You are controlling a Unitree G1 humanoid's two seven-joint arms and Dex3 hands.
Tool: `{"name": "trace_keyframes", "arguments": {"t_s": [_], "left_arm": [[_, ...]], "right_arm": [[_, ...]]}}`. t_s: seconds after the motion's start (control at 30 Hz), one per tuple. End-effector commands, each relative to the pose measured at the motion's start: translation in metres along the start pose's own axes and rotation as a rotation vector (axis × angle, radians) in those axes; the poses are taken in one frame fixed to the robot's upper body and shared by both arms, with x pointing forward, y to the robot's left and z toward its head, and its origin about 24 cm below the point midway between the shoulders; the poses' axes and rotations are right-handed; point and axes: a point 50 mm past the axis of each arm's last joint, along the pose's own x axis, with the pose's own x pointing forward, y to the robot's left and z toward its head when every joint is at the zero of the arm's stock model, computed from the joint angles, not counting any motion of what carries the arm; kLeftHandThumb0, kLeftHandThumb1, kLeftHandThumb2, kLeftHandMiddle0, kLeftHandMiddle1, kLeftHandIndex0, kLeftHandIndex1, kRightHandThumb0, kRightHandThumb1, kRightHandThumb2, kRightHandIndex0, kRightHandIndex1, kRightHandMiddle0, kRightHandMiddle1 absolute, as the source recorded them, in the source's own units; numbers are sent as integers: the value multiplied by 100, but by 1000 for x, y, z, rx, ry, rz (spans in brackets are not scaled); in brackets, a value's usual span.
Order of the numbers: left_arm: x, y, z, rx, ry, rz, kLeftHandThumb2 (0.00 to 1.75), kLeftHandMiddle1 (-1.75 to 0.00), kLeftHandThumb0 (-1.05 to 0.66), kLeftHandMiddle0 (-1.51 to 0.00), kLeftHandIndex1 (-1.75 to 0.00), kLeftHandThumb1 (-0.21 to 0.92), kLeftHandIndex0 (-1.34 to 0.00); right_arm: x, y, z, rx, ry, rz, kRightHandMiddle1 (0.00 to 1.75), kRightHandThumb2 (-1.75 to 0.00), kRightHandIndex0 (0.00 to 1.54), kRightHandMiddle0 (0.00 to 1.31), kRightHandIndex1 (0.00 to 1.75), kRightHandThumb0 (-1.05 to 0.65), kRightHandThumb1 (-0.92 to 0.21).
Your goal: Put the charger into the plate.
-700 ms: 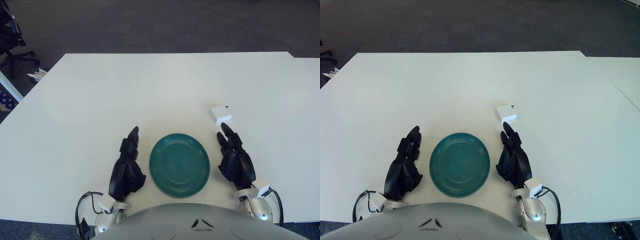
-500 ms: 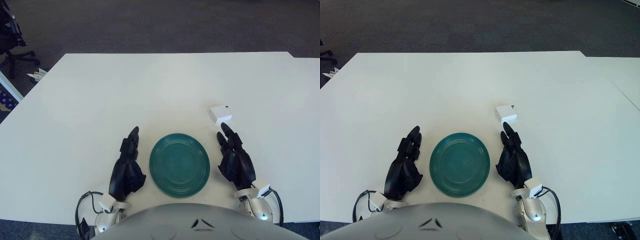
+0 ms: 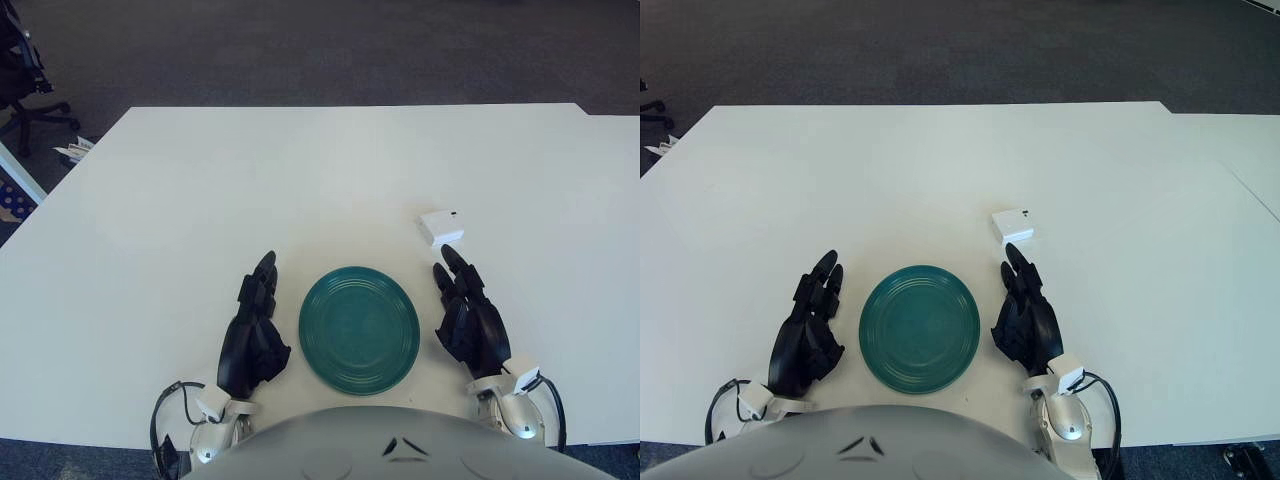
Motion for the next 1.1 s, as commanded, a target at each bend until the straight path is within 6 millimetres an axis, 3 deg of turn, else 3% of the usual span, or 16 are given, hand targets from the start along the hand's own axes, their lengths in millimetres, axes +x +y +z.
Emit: {"name": "trace_keyframes", "arguments": {"t_s": [0.0,0.17,0.3,0.4,0.7,1.07], "left_arm": [[-3,0,-15,-24,89,14,111,-1,-98,-20,-49,92,0],[-2,-2,-16,-29,93,14,111,0,-98,-19,-49,92,0],[-3,-4,-18,-8,88,6,110,0,-98,-19,-48,92,0],[-2,-5,-19,-1,75,1,110,0,-99,-19,-46,92,0],[0,-7,-22,-16,43,-7,109,0,-100,-19,-41,92,0],[4,-9,-22,-42,36,-11,110,0,-100,-19,-42,92,0]], "right_arm": [[13,-28,28,-370,-195,-67,58,-60,25,0,2,-80,-92],[22,-40,28,-636,-278,-67,65,-49,27,0,1,-84,-92],[43,-57,21,-917,-315,-24,68,-44,29,0,2,-89,-92],[51,-60,24,-1035,-343,-3,67,-43,30,0,1,-92,-92],[70,-61,38,-1201,-395,26,65,-43,29,0,0,-93,-92],[86,-65,44,-1252,-401,54,61,-49,25,0,0,-94,-92]]}}
